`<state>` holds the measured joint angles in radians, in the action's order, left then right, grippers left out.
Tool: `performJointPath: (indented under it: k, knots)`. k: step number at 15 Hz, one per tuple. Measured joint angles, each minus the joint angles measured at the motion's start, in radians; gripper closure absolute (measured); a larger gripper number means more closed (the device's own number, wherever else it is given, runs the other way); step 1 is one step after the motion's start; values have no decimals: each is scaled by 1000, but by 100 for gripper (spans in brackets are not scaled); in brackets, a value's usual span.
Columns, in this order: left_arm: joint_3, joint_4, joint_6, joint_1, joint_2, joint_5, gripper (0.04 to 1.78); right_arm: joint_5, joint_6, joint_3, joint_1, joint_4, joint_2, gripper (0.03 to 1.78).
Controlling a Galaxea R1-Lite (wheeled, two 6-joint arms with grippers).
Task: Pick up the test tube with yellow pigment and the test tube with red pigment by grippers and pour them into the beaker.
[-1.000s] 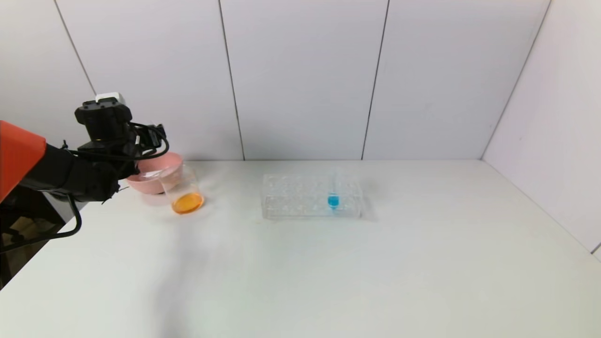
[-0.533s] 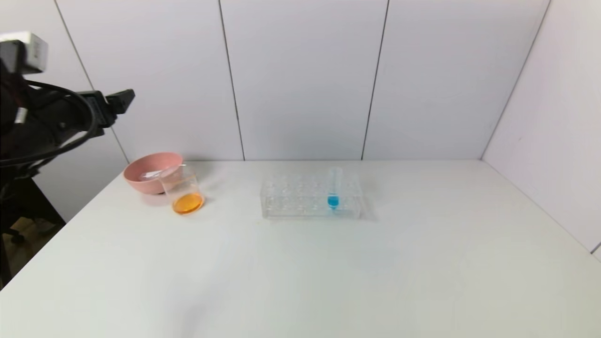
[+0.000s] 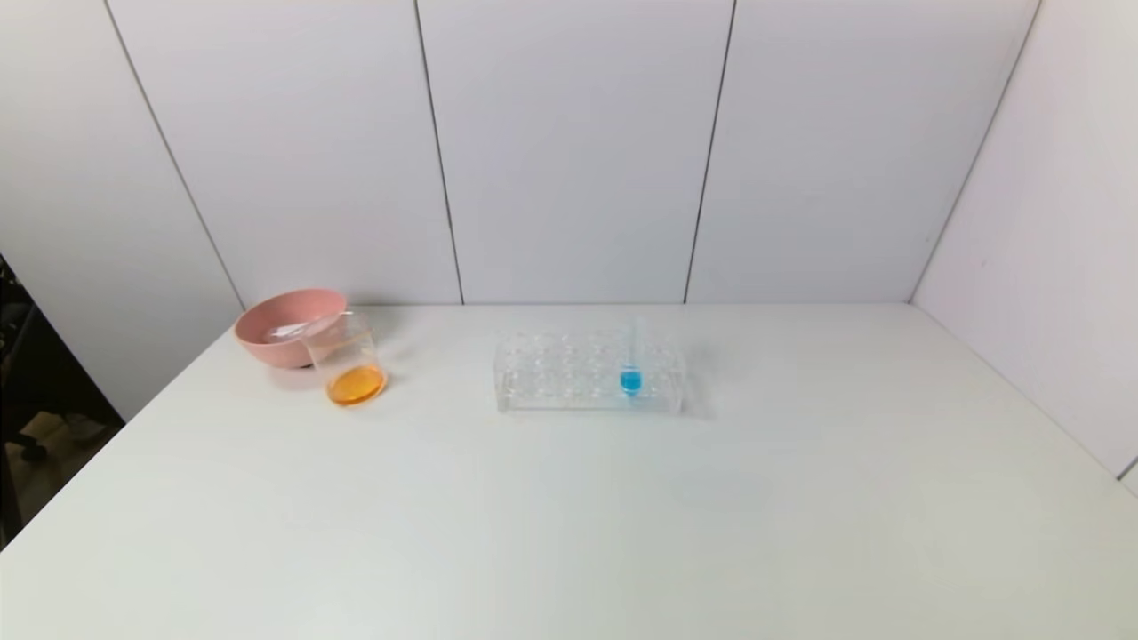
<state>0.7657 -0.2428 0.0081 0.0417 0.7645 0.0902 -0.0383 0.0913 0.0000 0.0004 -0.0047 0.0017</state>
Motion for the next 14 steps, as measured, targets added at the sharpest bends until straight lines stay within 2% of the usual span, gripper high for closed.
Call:
performJointPath:
  k: [4, 6, 9, 14]
  knots:
    - [-88, 176, 17, -3, -309, 5, 6, 0, 0, 0, 0, 0, 0, 10]
    - [-148, 220, 27, -8, -446, 3, 6, 0, 0, 0, 0, 0, 0, 10]
    - [-237, 232, 69, -32, -624, -4, 6, 0, 0, 0, 0, 0, 0, 10]
    - [-539, 160, 42, -45, -750, -98, 6, 0, 0, 0, 0, 0, 0, 10]
